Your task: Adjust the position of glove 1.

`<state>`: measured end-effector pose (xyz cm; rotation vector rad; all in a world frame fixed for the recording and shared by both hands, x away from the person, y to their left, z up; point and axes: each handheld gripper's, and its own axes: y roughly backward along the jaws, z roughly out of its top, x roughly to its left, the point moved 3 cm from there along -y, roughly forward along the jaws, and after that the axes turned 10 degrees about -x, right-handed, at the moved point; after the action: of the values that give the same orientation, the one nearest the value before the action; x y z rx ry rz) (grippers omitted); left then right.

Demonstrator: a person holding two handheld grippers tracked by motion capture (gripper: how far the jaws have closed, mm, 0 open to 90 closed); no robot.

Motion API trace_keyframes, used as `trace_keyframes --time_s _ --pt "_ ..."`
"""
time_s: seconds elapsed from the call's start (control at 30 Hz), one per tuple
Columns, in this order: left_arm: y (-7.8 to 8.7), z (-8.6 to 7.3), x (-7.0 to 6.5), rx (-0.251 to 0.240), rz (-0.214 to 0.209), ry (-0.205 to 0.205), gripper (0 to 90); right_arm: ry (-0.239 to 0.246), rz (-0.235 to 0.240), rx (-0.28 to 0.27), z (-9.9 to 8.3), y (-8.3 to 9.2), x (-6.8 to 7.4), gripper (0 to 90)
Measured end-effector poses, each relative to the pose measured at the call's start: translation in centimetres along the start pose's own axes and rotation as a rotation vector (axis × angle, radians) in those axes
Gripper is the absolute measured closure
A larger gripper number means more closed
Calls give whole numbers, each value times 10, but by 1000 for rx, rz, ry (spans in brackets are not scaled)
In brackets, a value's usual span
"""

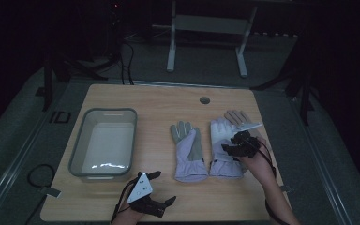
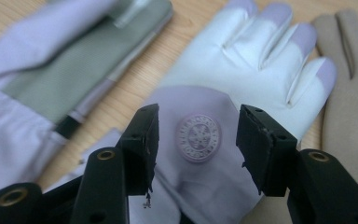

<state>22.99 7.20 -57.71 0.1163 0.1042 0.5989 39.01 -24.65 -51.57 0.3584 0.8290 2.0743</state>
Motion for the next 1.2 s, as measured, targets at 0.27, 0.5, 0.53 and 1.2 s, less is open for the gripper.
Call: trace_keyframes --time_s 0.27,0.5,0.53,1.2 --pt "0 0 0 -2 0 2 17 -52 33 42 -23 -22 -5 621" --pt "0 0 0 -1 1 4 18 -65 -1 36 -24 -22 1 752" --pt "0 0 1 0 2 6 18 -72 -9 31 -24 -21 2 767" --pt "0 0 1 4 3 5 18 -47 -22 -87 33 48 13 805"
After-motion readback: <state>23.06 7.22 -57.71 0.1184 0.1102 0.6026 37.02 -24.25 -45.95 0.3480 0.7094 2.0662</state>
